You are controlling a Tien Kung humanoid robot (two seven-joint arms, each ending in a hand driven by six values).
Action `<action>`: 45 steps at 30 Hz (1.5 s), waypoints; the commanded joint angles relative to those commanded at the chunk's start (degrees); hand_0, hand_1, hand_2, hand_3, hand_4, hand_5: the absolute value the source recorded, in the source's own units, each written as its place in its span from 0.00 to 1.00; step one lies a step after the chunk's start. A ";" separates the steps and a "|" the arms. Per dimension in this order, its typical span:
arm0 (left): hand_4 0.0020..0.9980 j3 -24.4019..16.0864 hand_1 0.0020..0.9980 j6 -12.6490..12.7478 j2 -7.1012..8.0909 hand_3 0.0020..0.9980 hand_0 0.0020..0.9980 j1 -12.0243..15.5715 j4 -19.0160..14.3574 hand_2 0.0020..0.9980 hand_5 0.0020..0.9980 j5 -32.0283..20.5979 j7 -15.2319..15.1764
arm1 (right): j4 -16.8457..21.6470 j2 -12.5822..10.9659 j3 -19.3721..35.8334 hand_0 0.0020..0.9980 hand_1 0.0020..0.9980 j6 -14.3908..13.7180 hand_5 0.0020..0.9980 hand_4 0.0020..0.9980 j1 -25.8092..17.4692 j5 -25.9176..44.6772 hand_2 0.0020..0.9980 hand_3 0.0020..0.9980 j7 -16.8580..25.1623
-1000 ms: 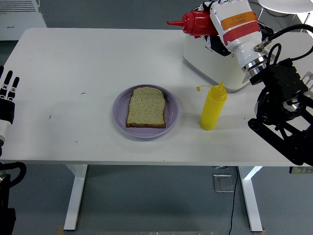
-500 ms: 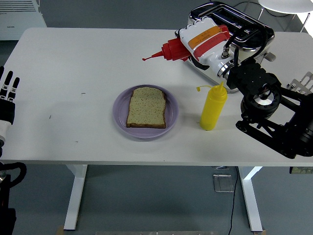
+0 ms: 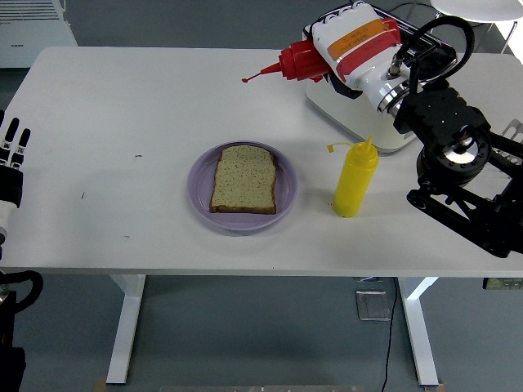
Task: Pick up the cup,pour liquid into bread,place the cup on the desk
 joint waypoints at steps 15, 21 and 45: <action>0.51 0.04 0.74 0.03 0.07 0.72 0.81 0.34 0.00 0.73 1.00 0.01 -0.04 | 0.73 -1.67 7.61 0.16 0.26 -0.40 0.10 0.44 -0.70 0.00 0.37 0.49 -1.03; 0.52 0.36 0.74 -0.02 0.01 0.72 0.81 0.28 0.04 0.73 1.00 0.03 0.00 | -0.55 -0.35 -1.71 0.18 0.26 0.94 0.08 0.42 1.17 0.00 0.37 0.49 0.17; 0.52 -0.05 0.74 0.09 0.07 0.72 0.81 0.08 0.01 0.73 1.00 -0.05 -0.06 | 4.65 0.30 16.07 0.20 0.27 -15.15 0.06 0.38 -9.00 8.30 0.38 0.49 -2.60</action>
